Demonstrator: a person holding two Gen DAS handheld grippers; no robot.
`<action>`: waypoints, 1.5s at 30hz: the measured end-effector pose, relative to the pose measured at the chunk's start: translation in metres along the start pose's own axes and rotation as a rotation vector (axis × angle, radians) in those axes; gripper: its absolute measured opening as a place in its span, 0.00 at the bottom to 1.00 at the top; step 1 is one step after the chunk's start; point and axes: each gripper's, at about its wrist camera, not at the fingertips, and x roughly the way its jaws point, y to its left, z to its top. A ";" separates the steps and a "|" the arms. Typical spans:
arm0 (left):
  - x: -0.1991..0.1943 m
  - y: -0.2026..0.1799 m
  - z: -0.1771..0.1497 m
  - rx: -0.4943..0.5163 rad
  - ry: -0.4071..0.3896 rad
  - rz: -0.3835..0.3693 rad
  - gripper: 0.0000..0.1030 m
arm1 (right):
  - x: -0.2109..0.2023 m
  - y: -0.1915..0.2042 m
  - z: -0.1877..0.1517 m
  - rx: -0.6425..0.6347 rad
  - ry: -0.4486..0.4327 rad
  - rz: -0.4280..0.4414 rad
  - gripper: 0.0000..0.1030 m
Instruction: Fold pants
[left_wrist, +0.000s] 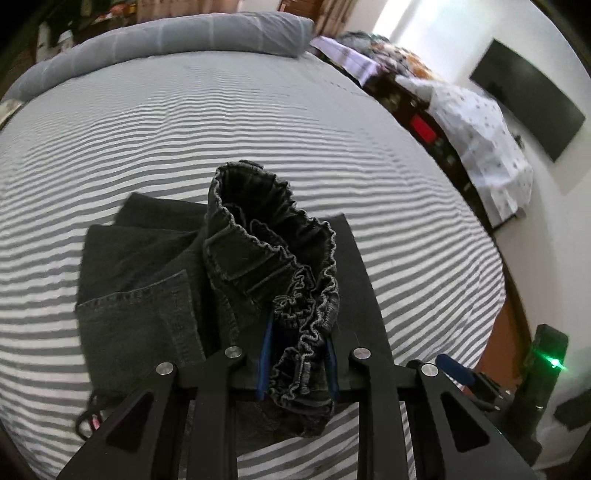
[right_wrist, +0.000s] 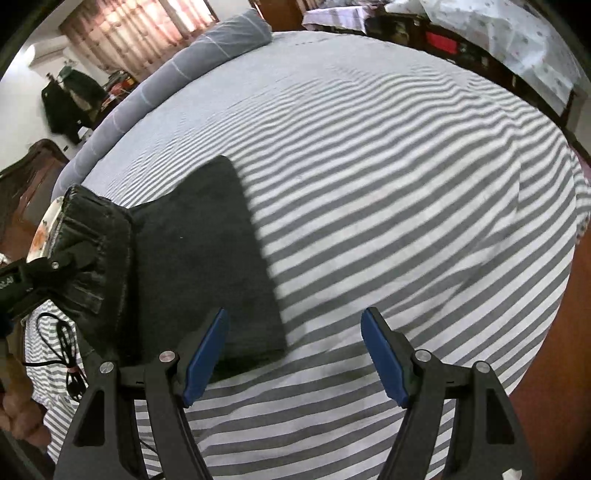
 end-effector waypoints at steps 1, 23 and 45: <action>0.005 -0.005 0.001 0.018 0.002 0.007 0.23 | 0.001 -0.003 0.000 0.005 0.003 0.001 0.70; -0.029 0.016 -0.032 0.097 0.031 -0.034 0.59 | -0.012 0.016 0.003 -0.024 -0.046 0.024 0.70; -0.058 0.152 -0.087 -0.106 0.016 0.247 0.62 | 0.033 0.104 0.013 -0.046 0.047 0.186 0.48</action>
